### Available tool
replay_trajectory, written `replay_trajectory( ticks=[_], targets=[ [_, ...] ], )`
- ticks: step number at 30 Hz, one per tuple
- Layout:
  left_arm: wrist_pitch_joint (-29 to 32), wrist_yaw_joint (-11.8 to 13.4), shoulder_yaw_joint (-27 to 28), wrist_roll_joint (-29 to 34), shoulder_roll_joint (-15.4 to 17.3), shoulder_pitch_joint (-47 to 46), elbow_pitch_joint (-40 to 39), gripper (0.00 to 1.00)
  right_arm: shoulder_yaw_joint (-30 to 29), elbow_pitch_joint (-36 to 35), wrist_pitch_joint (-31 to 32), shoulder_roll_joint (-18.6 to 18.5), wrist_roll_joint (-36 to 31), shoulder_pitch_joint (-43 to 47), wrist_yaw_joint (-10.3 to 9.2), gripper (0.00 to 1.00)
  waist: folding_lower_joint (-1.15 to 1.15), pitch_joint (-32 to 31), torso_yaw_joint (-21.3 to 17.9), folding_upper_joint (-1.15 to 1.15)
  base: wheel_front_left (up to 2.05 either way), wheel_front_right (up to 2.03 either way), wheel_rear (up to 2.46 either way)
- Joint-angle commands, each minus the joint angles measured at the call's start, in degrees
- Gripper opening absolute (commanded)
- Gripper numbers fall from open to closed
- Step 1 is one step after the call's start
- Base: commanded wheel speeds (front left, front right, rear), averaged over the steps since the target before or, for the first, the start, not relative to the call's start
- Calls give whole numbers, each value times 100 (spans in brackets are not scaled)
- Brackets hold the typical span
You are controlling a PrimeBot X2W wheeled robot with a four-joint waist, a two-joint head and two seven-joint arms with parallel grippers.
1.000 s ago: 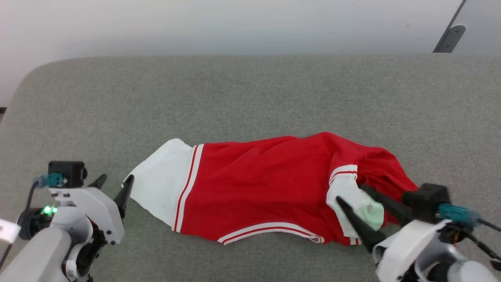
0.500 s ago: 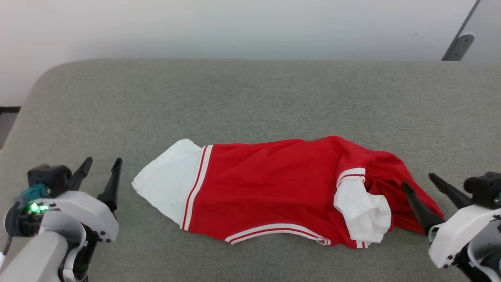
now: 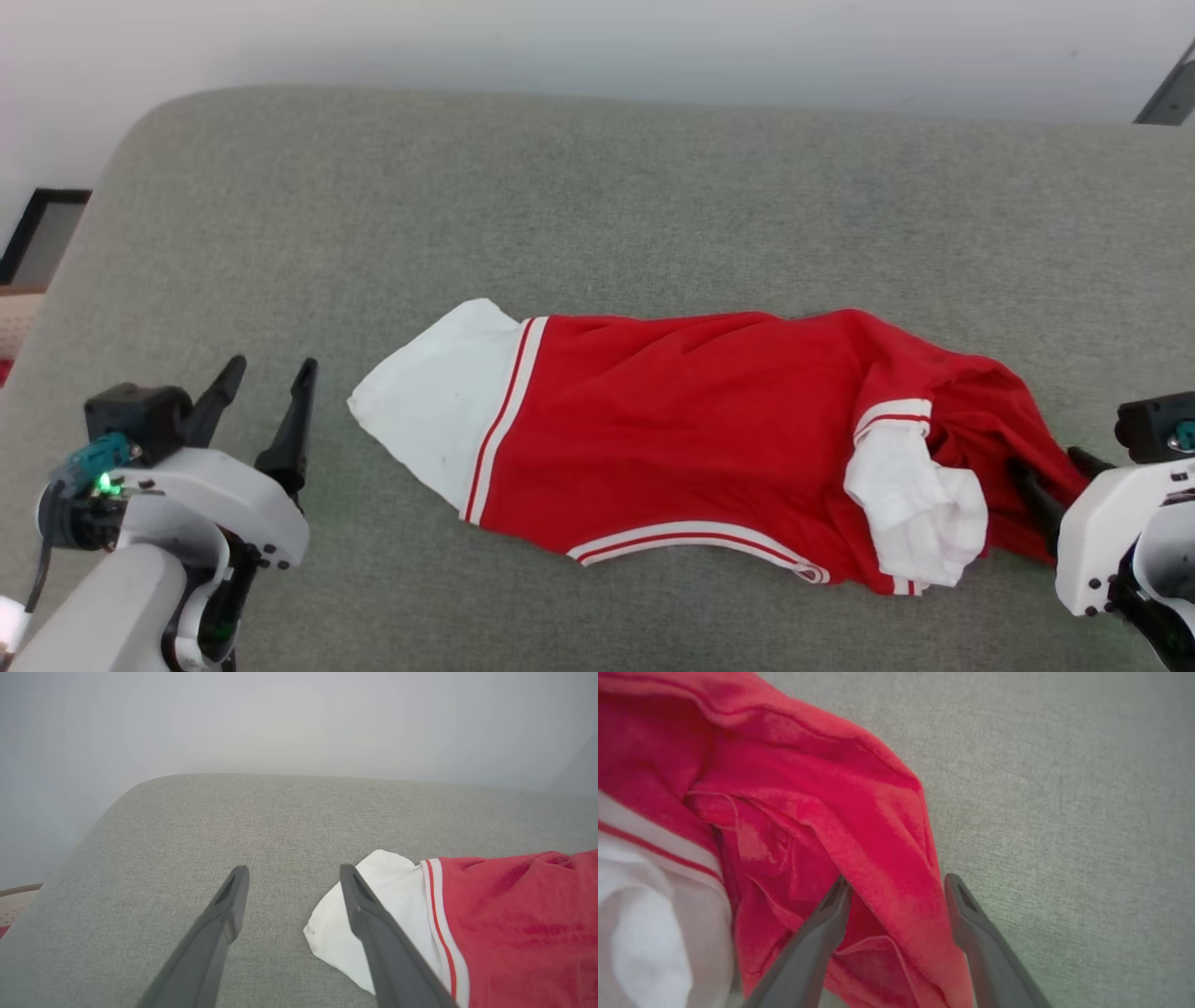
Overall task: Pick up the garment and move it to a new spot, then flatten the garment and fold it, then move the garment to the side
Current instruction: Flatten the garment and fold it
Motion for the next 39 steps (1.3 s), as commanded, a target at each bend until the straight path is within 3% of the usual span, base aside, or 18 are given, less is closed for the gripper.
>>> replay_trajectory(
  ticks=[1,7,22,33,34,35,36,37,39],
  targets=[
    [-42,11,-1,41,-17,-49,-22,100,40,118,28,-8,-15,-102,-9,0,0,68,70,0,0,0,0],
    [-157,-31,-25,46,-116,-119,-4,100,89,601,-177,-34,-26,-504,-9,0,0,145,188,0,0,0,0],
    [-342,-176,-134,64,-379,-316,86,100,19,845,-1237,-334,-530,-1725,-9,0,0,397,499,0,0,0,0],
    [-379,-357,-308,125,-594,-578,295,100,523,2448,-1774,-208,-959,-2881,-9,0,0,531,763,0,0,0,0],
    [-386,-361,-313,121,-600,-595,321,100,592,2636,-1792,-197,-975,-2946,-9,4,0,533,766,0,0,0,0],
    [-387,-375,-318,125,-609,-612,343,100,652,2802,-1791,-165,-946,-2988,-9,33,0,532,766,0,0,0,0],
    [-390,-388,-328,128,-616,-626,362,100,696,2977,-1798,-128,-864,-3043,-9,87,0,528,763,0,0,0,0],
    [-393,-402,-330,123,-622,-637,386,100,749,3117,-1830,-128,-851,-3110,-9,100,0,520,754,0,0,0,0],
    [-387,-415,-338,109,-620,-652,439,100,903,3354,-1858,-80,-754,-3199,-9,100,0,491,724,0,0,0,0]
  ],
)
